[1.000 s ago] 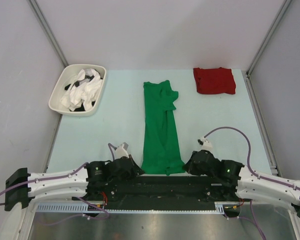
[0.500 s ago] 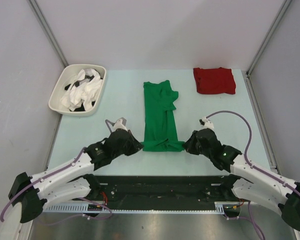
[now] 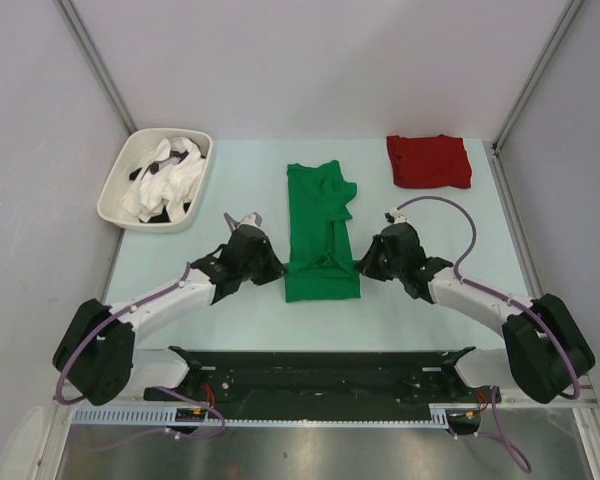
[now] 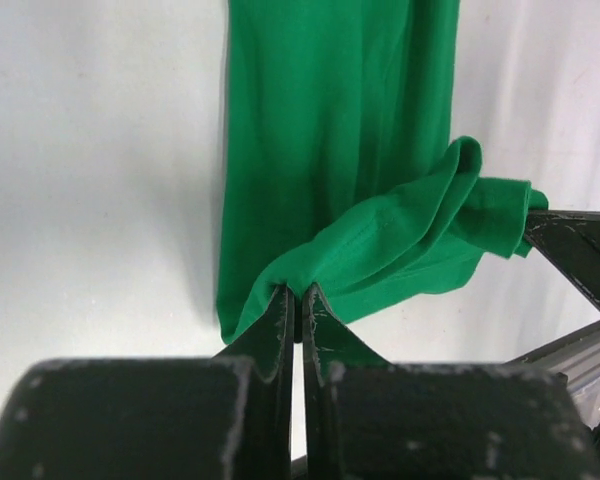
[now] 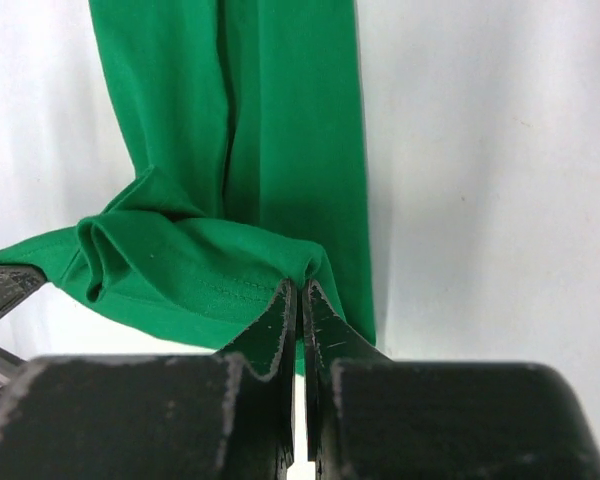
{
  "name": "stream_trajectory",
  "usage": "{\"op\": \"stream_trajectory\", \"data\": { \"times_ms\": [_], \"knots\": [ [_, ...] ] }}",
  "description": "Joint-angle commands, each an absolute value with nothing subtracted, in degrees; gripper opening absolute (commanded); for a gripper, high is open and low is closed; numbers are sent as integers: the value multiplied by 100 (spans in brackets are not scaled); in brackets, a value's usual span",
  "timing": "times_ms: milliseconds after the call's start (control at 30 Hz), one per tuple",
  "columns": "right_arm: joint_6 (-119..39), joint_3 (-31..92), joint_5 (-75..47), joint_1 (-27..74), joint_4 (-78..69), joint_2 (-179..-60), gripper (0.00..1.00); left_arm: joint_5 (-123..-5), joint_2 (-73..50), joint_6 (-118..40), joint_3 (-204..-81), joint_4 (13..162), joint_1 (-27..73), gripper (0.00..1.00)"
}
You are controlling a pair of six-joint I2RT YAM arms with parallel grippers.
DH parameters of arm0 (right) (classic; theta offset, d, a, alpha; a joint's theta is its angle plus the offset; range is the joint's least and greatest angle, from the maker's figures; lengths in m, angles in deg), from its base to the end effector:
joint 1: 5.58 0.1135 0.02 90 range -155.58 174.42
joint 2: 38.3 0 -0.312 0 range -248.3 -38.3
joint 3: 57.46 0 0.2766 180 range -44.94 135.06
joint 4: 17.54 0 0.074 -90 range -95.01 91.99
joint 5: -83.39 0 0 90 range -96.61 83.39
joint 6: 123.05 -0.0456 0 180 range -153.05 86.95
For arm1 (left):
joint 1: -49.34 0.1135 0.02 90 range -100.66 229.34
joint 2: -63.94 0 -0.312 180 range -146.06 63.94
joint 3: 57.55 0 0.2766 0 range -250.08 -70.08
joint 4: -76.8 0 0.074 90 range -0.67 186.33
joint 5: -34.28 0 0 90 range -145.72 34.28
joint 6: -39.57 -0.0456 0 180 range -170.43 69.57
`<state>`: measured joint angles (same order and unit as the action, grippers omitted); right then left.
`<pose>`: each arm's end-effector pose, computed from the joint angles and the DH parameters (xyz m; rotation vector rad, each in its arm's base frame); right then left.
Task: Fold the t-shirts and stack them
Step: Fold the tshirt
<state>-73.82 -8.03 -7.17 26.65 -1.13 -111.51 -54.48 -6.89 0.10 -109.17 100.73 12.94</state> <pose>0.2318 0.1467 0.2235 0.1708 2.3593 0.6626 0.2147 -0.1571 0.2354 -0.3116 2.4211 -0.7085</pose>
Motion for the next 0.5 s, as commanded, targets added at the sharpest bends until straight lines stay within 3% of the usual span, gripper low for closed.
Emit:
{"op": "stream_trajectory", "data": {
  "times_ms": [0, 467],
  "knots": [
    [-7190, -424, -985, 2492, -694, -11520, 0, -5870, -1085, -323, -11182, 9452, 1567, 0],
    [-7137, 348, -1531, 1842, -1195, -13014, 0, -6670, -2799, -674, -12411, 8950, 2341, 0]
  ]
}}
